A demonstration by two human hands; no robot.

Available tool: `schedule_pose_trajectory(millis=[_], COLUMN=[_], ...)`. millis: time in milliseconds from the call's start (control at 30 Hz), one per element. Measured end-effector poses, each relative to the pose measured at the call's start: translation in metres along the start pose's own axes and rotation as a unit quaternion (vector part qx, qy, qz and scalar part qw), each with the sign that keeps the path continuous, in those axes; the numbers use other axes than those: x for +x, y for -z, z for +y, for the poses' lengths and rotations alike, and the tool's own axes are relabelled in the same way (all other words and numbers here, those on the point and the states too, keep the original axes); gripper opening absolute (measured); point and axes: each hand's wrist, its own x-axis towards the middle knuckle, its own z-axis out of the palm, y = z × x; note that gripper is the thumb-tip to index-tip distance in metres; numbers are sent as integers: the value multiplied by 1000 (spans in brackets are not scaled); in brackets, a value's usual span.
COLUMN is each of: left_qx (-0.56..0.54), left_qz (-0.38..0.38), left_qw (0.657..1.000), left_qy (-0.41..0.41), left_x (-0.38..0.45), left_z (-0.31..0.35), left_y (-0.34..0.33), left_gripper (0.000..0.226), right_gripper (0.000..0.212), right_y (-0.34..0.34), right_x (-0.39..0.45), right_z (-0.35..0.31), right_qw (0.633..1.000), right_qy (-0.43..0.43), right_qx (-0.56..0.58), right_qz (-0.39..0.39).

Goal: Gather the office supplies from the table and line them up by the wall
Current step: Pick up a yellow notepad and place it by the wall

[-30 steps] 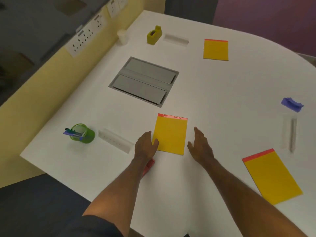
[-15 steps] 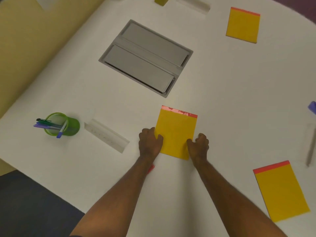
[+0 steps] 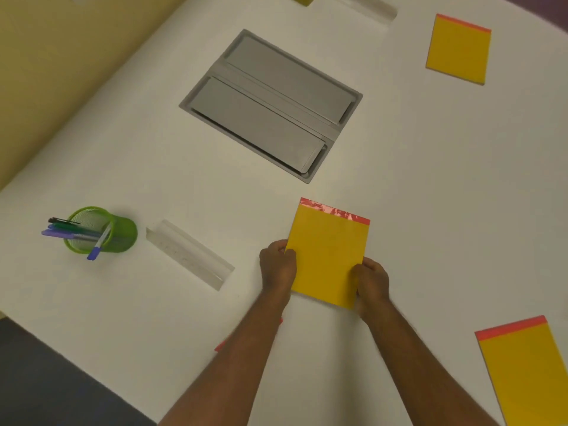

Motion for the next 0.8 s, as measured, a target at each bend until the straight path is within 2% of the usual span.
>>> schedule_pose_trajectory(millis=[133, 367, 467, 567, 633, 700, 800], left_qx=[-41, -230, -361, -530, -596, -612, -589], left_qz=[-38, -84, -68, -53, -48, -32, -7], left_qw=[998, 969, 929, 844, 800, 789, 808], left_qy=[8, 34, 42, 62, 52, 43, 19], left_x=[12, 47, 62, 78, 87, 96, 115], left_z=[10, 41, 55, 62, 66, 70, 77], left_y=[22, 86, 117, 140, 151, 156, 159], left_gripper=[40, 26, 18, 17, 20, 30, 42], right_gripper=[36, 35, 37, 39, 40, 37, 32], right_y=[-7, -61, -96, -137, -168, -199, -241], right_x=[-6, -10, -8, -9, -11, -15, -23], right_z=[-13, -65, -96, -127, -147, -165, -190], right_qw=[999, 993, 989, 980, 974, 967, 957], right_qy=[8, 53, 45, 36, 37, 46, 61], right_qx=[36, 51, 47, 42, 35, 32, 26], right_qz=[-16, -90, -134, -189, -222, -248, -281])
